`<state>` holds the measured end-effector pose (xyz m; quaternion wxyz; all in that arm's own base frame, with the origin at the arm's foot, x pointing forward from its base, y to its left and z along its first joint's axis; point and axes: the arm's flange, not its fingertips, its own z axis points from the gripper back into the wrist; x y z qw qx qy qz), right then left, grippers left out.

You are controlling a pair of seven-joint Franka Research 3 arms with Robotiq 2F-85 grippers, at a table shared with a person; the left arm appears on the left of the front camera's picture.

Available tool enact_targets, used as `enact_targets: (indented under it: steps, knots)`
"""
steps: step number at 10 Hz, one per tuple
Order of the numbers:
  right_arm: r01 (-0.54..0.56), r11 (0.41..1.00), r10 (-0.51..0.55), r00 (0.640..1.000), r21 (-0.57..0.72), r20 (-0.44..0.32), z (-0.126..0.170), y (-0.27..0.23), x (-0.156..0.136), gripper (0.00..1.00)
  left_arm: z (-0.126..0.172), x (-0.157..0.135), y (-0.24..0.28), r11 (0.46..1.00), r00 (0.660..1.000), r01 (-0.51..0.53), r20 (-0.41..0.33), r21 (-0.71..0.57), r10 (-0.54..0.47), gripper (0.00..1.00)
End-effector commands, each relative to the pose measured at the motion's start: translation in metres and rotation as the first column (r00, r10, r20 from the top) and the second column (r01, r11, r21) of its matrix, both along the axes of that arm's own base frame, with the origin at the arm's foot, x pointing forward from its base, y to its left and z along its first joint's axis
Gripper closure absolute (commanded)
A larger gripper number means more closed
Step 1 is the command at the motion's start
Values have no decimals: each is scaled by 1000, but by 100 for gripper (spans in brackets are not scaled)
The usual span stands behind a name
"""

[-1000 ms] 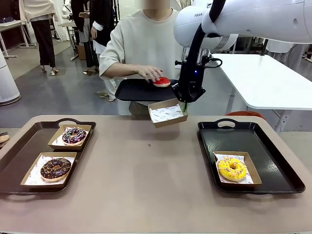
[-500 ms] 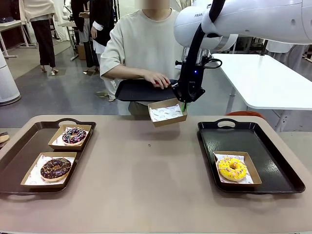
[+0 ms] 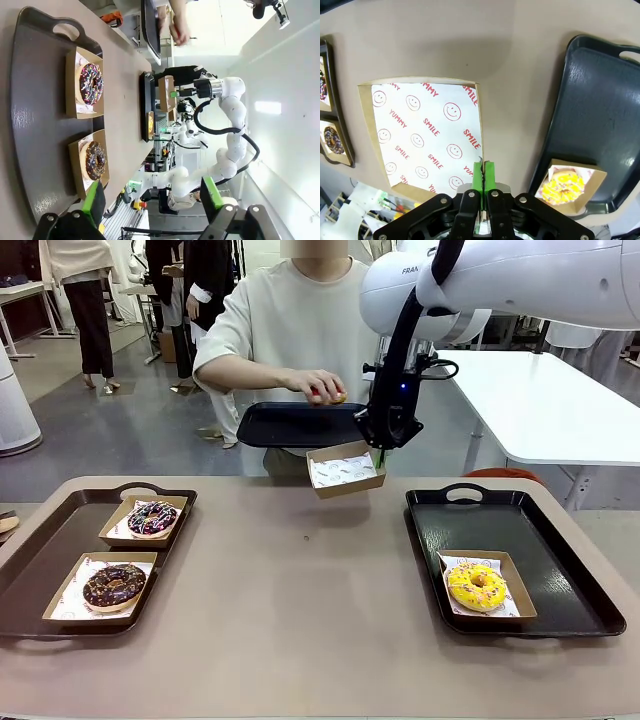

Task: Individually package the donuts and arrange them on the tray.
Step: Place the picked Paper togo box on the Handle tray while simultaneously picking up another Paper togo box from the table with the other hand, then place the picked Paper togo box on the Handle tray.

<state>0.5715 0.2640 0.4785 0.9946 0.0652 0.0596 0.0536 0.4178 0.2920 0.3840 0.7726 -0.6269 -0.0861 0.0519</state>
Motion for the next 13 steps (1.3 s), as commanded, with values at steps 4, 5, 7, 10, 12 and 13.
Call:
enact_targets:
  steps: [4, 5, 7, 10, 12, 13]
  knots:
    - [-6, 1000, 6, 1000, 1, 1, 0, 0, 0, 100, 0, -1, 0, 1000, 1000, -3, 1, -3, 3, 0]
    - [-6, 1000, 6, 1000, 1, 1, 0, 0, 0, 100, 0, -1, 0, 1000, 1000, -3, 1, -3, 3, 0]
    - [-6, 1000, 6, 1000, 1, 1, 0, 0, 0, 100, 0, -1, 0, 1000, 1000, -3, 1, -3, 3, 0]
    - [-6, 1000, 6, 1000, 1, 1, 0, 0, 0, 100, 0, -1, 0, 1000, 1000, -3, 1, -3, 3, 0]
    - [-6, 1000, 6, 1000, 1, 1, 0, 0, 0, 100, 0, -1, 0, 1000, 1000, -3, 1, -3, 3, 0]
    - [-6, 1000, 6, 1000, 1, 1, 0, 0, 0, 100, 0, -1, 0, 1000, 1000, -3, 1, -3, 3, 0]
